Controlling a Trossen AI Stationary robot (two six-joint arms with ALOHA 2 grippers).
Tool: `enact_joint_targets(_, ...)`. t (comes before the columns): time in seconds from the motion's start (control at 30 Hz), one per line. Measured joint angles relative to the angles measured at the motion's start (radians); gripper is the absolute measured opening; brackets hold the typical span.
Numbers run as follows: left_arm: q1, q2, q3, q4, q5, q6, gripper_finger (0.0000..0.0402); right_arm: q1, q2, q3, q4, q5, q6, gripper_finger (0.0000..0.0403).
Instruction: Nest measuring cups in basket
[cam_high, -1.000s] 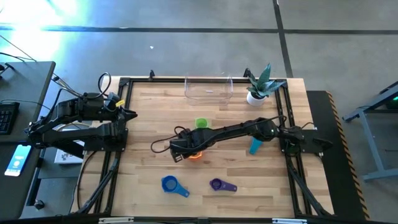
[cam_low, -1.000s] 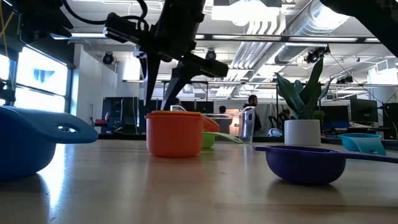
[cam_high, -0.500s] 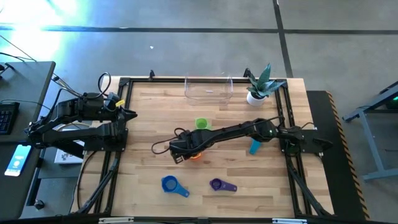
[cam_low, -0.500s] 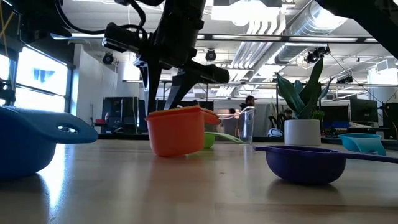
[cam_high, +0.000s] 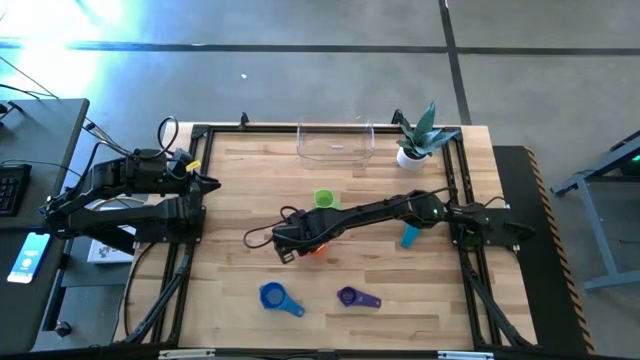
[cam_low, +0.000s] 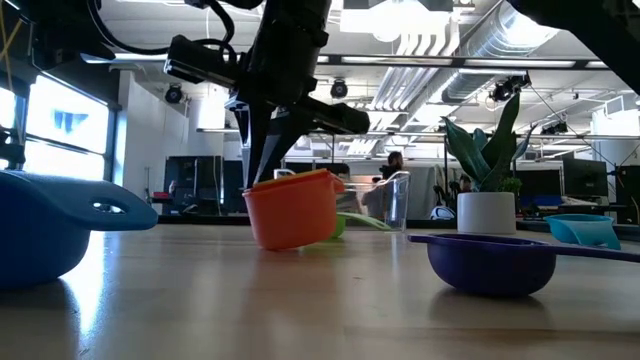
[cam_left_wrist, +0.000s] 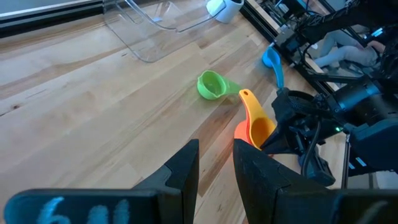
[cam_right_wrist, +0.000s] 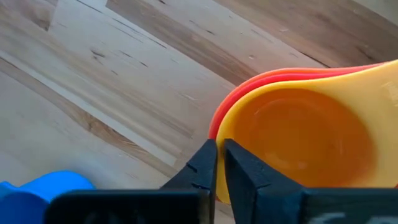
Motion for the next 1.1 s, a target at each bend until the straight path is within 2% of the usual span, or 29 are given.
enact_joint_targets(0.1, 0.000, 0.000, 0.000, 0.000, 0.000, 0.000, 0.0090, 0.000, 0.000, 0.000, 0.000, 0.000, 0.000, 0.0003)
enact_joint_targets(0.87, 0.000, 0.000, 0.000, 0.000, 0.000, 0.000, 0.0090, 0.001, -0.003, 0.055, -0.063, 0.033, 0.009, 0.0000)
enact_joint_targets(1.1, 0.000, 0.000, 0.000, 0.000, 0.000, 0.030, 0.0090, 0.010, -0.029, 0.076, -0.090, 0.075, 0.026, 0.0000)
